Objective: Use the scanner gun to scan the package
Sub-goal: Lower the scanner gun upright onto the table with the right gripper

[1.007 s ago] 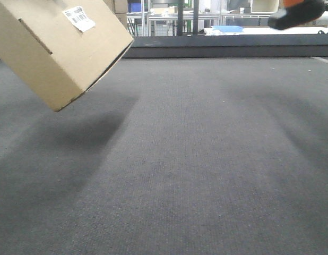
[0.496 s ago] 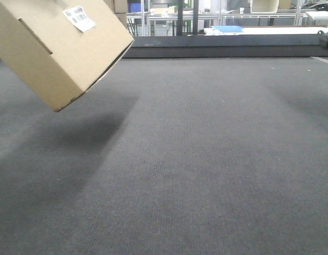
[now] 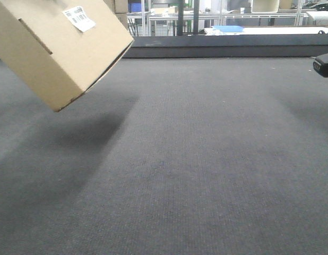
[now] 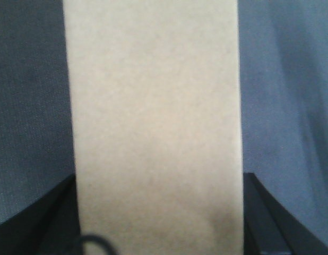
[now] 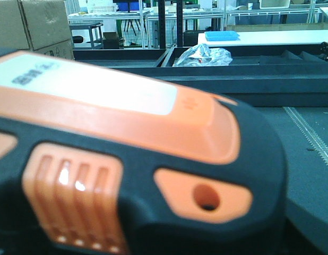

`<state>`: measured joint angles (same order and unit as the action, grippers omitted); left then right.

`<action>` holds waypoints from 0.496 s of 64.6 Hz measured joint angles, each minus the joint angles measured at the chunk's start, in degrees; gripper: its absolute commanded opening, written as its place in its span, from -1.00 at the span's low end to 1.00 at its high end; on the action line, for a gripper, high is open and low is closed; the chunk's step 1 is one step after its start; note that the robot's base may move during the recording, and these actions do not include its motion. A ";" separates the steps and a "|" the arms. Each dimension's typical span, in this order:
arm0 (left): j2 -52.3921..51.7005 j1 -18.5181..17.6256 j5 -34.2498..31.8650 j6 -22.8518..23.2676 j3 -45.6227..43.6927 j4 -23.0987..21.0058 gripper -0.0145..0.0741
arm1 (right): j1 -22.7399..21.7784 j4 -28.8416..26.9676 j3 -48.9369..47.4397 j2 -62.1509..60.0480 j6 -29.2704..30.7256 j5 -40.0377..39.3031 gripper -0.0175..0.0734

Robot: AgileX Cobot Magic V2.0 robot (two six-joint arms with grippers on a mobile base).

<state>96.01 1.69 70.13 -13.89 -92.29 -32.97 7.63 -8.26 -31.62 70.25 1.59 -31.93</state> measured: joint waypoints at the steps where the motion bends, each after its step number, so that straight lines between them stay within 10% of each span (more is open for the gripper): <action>1: 0.00 0.00 0.00 0.00 0.00 0.00 -0.92 | 0.00 0.12 0.00 0.17 -0.10 -0.27 -0.97; 32: 0.00 0.00 0.00 0.00 0.00 0.00 -0.92 | 0.00 5.64 0.13 11.42 -6.25 -9.35 -0.97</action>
<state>96.01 1.69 70.13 -13.89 -92.29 -32.97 7.63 -2.62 -31.48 81.67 -4.65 -41.28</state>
